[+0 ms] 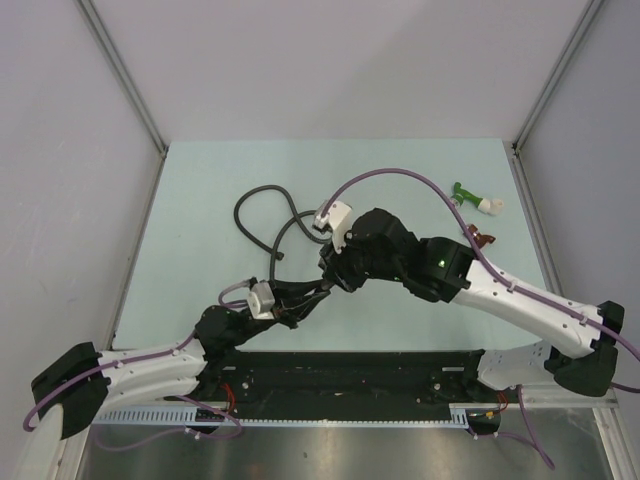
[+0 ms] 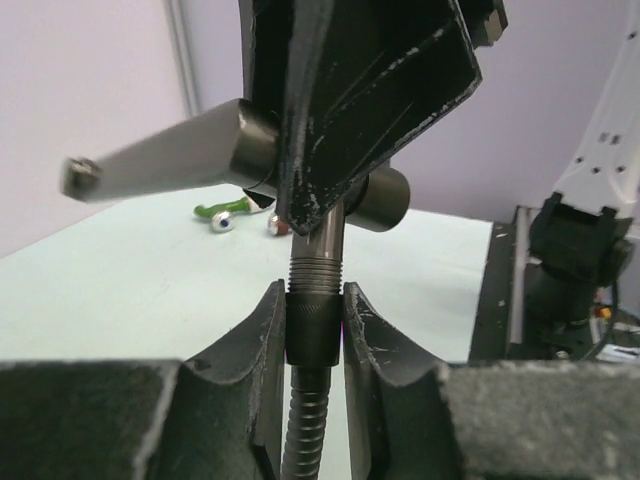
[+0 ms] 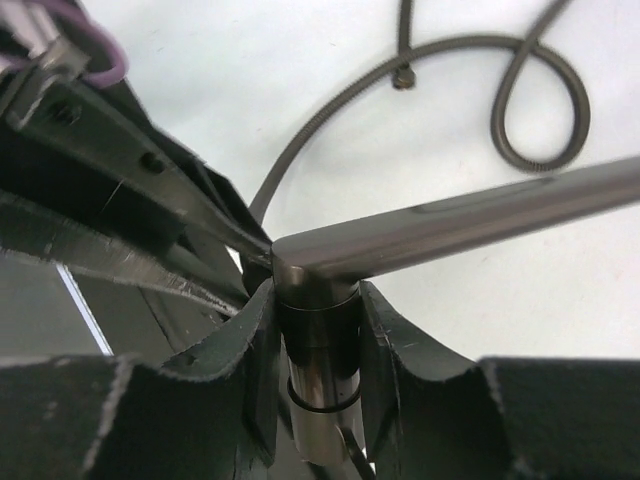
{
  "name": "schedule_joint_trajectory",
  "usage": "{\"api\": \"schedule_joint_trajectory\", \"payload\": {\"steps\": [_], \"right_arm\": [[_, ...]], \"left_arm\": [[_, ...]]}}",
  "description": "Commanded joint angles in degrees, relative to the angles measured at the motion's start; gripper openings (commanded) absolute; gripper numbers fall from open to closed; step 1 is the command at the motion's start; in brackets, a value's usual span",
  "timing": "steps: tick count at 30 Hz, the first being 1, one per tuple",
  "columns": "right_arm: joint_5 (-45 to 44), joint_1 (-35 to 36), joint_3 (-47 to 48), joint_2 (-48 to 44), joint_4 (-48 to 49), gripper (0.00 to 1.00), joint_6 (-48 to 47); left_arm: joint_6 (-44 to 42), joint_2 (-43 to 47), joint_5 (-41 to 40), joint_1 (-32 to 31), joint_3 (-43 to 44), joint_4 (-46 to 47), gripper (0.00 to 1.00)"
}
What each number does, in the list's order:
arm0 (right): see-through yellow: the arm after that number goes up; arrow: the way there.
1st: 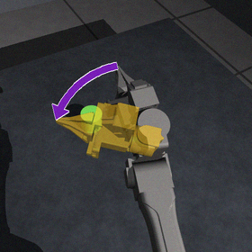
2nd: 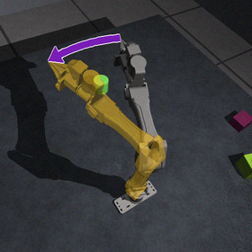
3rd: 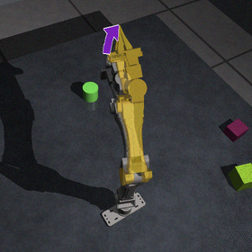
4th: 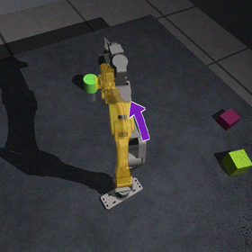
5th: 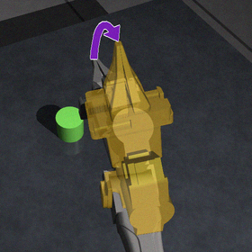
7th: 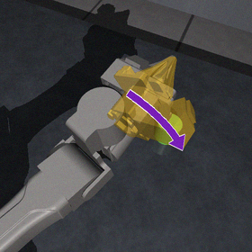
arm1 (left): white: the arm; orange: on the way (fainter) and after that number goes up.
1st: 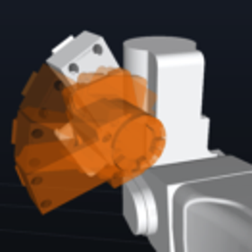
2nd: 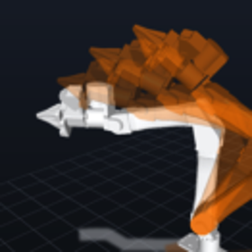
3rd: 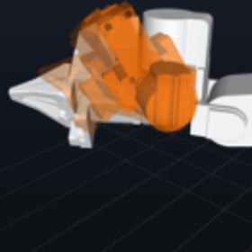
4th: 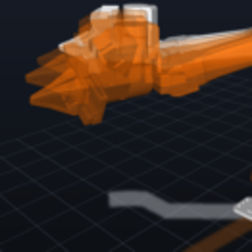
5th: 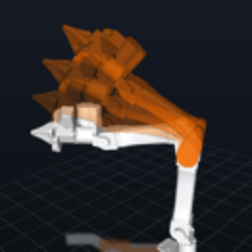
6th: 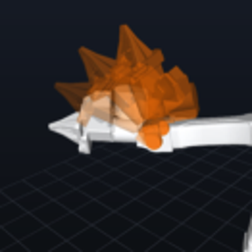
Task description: Install the water faucets
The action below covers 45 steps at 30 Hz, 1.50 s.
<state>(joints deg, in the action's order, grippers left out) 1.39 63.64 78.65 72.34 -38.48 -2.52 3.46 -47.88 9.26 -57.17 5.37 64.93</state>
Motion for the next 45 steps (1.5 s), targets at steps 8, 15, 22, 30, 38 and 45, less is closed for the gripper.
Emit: {"api": "schedule_joint_trajectory", "payload": {"steps": [8, 15, 22, 30, 38, 45], "right_arm": [[-7.63, -2.38, -0.87, 6.24, 3.58, 0.0, 34.15], [-8.07, -2.38, -3.59, 5.71, 5.43, 0.0, 37.5], [-8.15, -2.46, -4.82, 4.22, 7.54, 0.0, 37.95], [-7.98, -2.46, -5.61, 3.34, 8.77, 0.0, 36.37], [-9.56, -2.9, -5.97, 1.59, 8.42, 0.0, 32.42], [-11.41, -3.96, -6.84, -2.19, 8.51, 0.0, 26.27]], "left_arm": [[-16.11, 2.35, -11.43, -6.37, 5.09, 4.78, 0.0], [-26.83, -0.55, -20.23, -12.96, 7.37, 2.4, 0.01], [-31.24, -3.36, -25.87, -15.16, 8.34, 2.4, 0.22], [-29.49, 0.85, -24.64, -15.43, 7.99, -0.49, 0.68], [-24.65, 10.77, -22.7, -15.17, 11.24, -17.24, 0.95], [-9.04, 14.57, -9.72, -3.5, 20.98, -40.65, 1.0]]}}
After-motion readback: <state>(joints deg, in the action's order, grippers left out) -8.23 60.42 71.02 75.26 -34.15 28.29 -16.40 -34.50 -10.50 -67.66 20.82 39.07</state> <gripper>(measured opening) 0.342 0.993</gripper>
